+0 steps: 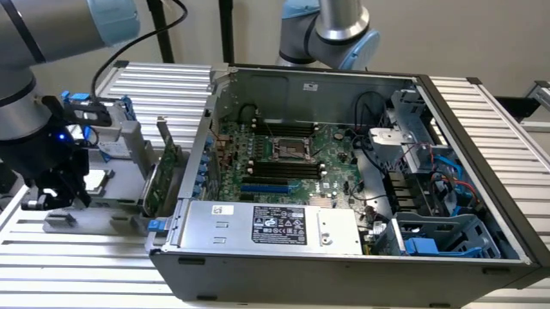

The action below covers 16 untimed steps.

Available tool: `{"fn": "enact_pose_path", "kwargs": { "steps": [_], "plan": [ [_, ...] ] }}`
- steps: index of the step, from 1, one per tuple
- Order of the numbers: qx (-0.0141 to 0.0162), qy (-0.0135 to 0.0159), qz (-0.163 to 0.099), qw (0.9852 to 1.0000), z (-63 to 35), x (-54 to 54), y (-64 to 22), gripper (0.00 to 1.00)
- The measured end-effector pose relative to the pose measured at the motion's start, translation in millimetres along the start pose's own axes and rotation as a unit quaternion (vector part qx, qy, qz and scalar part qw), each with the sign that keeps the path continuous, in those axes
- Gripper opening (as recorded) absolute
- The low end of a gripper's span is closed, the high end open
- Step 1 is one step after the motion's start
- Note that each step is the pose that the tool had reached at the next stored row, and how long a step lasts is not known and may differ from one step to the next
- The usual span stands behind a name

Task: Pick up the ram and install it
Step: 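Pick up the ram and move it above insertion slot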

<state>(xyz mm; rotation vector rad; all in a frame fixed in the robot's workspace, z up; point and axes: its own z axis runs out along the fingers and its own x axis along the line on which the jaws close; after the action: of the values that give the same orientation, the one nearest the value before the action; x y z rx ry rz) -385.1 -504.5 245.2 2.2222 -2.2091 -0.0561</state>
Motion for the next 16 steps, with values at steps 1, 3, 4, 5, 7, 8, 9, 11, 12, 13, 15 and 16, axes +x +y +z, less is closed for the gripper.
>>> {"fn": "enact_pose_path", "kwargs": {
  "steps": [1, 3, 4, 5, 7, 8, 9, 11, 12, 13, 15, 16],
  "plan": [
    [0.0000, -0.0004, 0.000, 1.0000, -2.8, -0.1, -0.5, 0.00],
    [0.0001, -0.0015, -0.001, 1.0000, -9.3, -0.2, -2.6, 0.00],
    [0.0000, -0.0022, -0.001, 1.0000, -12.6, -0.3, -4.0, 0.00],
    [0.0001, -0.0028, -0.001, 1.0000, -16.2, -0.3, -5.8, 0.00],
    [0.0000, -0.0038, -0.001, 1.0000, -24.1, -0.4, -9.6, 0.00],
    [0.0000, -0.0043, -0.002, 1.0000, -28.3, -0.4, -11.8, 0.00],
    [0.0001, -0.0048, -0.002, 1.0000, -32.7, -0.4, -14.3, 0.00],
    [0.0000, -0.0056, -0.003, 1.0000, -41.7, -0.3, -19.6, 0.00],
    [0.0001, -0.0062, -0.003, 1.0000, -45.9, -0.3, -22.4, 0.00],
    [0.0001, -0.0068, -0.003, 1.0000, -50.3, -0.3, -25.2, 0.00],
    [0.0001, -0.0081, -0.004, 1.0000, -59.2, -0.2, -31.3, 0.00],
    [0.0001, -0.0087, -0.004, 1.0000, -63.5, -0.1, -34.3, 0.00]
  ]
}}
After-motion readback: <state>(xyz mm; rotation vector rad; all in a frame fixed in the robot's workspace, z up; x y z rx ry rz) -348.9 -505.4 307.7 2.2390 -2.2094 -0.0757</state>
